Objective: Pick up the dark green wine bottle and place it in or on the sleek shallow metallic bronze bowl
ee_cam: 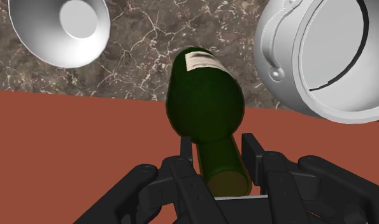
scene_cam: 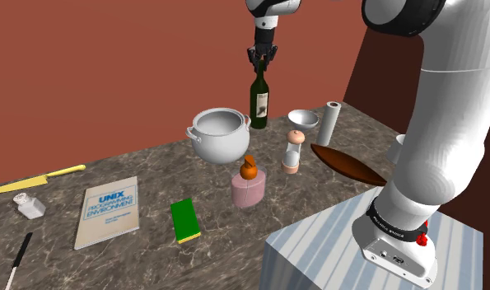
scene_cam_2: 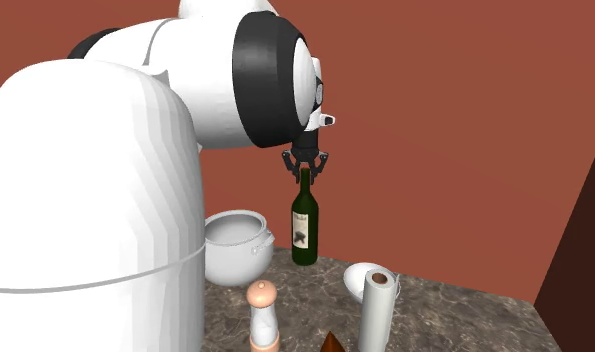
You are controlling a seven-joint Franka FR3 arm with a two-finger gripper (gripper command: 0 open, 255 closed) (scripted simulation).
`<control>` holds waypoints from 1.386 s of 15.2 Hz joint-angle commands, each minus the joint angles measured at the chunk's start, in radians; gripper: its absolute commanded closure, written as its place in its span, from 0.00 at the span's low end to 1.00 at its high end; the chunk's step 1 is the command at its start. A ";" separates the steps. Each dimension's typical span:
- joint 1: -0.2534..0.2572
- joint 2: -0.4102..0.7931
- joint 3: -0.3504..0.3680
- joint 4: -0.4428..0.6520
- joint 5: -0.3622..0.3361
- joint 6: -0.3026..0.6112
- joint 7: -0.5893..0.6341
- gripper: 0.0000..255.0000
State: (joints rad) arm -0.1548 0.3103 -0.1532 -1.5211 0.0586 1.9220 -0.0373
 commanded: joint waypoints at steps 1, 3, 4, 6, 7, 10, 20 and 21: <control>-0.001 -0.003 -0.001 0.025 -0.001 -0.028 0.000 1.00; -0.001 -0.003 -0.001 0.051 -0.001 -0.054 0.001 1.00; -0.002 -0.003 -0.001 0.065 -0.001 -0.068 0.001 1.00; -0.003 -0.002 -0.001 0.094 -0.001 -0.096 0.002 1.00; -0.003 -0.001 -0.002 0.109 -0.001 -0.110 0.002 1.00; -0.005 0.005 -0.002 0.157 -0.001 -0.152 0.002 1.00; -0.009 -0.195 -0.016 -0.003 -0.027 -0.190 -0.018 1.00; -0.011 -0.234 -0.018 -0.044 -0.033 -0.188 -0.022 1.00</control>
State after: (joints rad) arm -0.1640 0.1176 -0.1685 -1.5227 0.0313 1.7326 -0.0547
